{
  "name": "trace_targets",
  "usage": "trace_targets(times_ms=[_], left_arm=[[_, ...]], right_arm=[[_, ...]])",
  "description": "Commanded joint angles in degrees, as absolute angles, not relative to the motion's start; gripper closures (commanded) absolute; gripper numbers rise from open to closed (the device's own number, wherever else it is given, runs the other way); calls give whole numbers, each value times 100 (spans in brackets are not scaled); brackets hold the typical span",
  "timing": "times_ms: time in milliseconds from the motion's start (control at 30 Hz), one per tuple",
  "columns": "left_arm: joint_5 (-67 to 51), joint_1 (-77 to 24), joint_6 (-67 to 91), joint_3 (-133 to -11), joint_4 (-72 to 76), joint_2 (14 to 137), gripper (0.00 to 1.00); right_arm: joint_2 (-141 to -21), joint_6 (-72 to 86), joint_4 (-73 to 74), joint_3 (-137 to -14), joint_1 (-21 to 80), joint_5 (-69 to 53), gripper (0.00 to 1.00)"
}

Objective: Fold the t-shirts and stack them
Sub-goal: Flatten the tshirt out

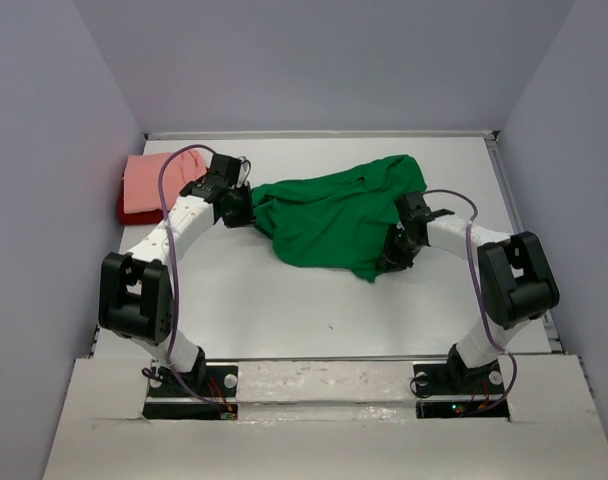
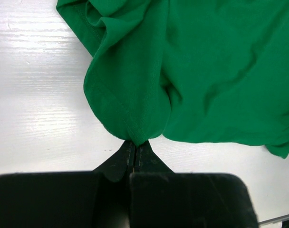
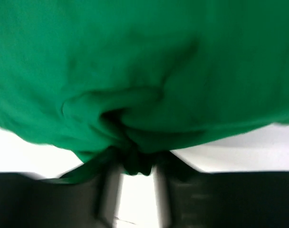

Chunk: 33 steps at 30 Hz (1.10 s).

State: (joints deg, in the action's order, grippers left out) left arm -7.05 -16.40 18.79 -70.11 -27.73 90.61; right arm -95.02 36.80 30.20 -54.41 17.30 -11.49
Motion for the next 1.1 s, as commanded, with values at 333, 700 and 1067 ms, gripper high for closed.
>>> trace_targets(times_ms=[333,700,1067], left_arm=[[-440,-1714,1644,-7101,-3189,8245,100],[-404,-1723,1424,-7979,-3902,7620,100],[-61,-1723,1617,-9895,-3772,7401,100]], right_arm=[[-8377,3639,4393,-6810,2435,466,100],[-7953,3015,5844,-8489,2435,1308,100],[-8875,2479,6484,-10954,2224,3058,100]])
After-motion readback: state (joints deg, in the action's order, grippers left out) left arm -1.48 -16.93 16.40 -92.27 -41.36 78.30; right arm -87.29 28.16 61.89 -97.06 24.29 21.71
